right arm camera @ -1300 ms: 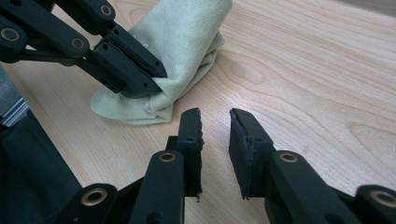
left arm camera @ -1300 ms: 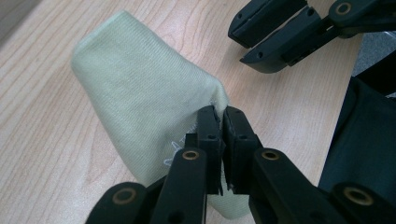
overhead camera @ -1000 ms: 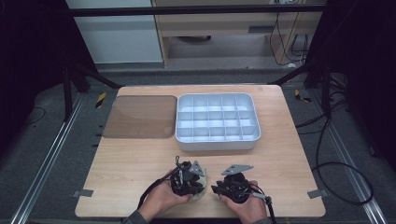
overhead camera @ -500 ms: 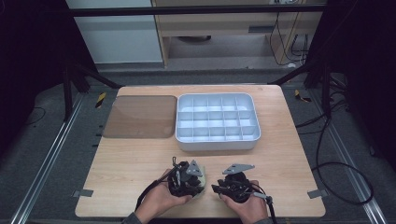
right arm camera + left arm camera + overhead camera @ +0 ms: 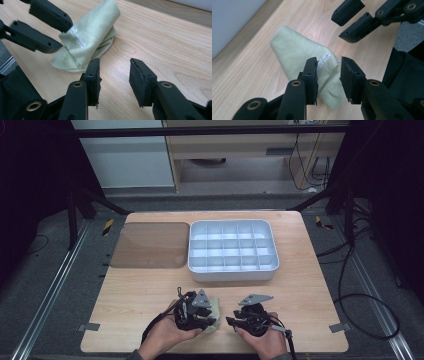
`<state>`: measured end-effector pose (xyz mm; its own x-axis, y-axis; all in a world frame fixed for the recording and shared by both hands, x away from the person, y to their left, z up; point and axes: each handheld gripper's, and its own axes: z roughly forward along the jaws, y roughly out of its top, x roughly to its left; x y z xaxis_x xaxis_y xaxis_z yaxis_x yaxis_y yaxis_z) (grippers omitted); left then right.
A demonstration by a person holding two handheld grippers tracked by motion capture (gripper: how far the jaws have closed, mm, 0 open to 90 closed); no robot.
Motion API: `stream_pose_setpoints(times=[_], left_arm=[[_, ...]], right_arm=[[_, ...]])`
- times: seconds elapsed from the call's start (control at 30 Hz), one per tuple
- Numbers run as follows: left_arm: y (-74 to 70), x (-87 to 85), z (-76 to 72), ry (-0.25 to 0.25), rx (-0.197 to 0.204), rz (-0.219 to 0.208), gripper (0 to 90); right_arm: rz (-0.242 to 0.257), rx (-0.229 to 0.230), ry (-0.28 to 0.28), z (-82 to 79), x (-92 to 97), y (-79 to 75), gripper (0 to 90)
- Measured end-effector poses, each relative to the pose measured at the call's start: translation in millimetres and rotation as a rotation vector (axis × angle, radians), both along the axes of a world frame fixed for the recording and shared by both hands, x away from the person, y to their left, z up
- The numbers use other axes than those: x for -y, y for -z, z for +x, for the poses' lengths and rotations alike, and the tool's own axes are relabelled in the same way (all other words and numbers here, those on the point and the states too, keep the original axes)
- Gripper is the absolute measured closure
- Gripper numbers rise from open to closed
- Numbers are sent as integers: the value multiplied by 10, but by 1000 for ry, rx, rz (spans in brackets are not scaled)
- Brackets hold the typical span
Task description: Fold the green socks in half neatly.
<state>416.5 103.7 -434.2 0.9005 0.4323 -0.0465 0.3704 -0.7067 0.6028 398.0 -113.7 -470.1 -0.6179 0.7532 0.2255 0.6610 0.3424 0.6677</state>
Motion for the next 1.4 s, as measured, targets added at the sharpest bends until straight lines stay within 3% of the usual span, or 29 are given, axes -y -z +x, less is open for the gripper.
stream_pose_setpoints(times=[0.17, 0.33, 0.37, 0.53, 0.6, 0.77, 0.97, 1.13, 1.4], left_arm=[[-111, -133, 33, -46, 33, -18, 653], [-163, -365, 96, -117, 72, -14, 586], [-163, -365, 96, -117, 72, -14, 562], [-142, -619, 136, -215, 102, -5, 356], [-118, -710, 135, -222, 101, 4, 294], [-51, -903, 110, -248, 89, 3, 253], [75, -1052, 64, -271, 111, 46, 227], [173, -1169, 77, -294, 116, 20, 232], [336, -1312, 152, -307, 51, 25, 236]], right_arm=[[-2, 14, 4, 5, -11, -97, 564], [-2, 31, -8, 52, -96, -276, 492], [-2, 31, -8, 52, -96, -276, 492], [-9, 39, -17, 130, -238, -397, 406], [-12, 41, -22, 154, -283, -421, 373], [-10, 21, -34, 202, -363, -445, 313], [-38, 4, -28, 279, -454, -380, 319], [-64, -41, -21, 343, -518, -244, 324], [-105, -85, 6, 450, -660, -4, 344]])
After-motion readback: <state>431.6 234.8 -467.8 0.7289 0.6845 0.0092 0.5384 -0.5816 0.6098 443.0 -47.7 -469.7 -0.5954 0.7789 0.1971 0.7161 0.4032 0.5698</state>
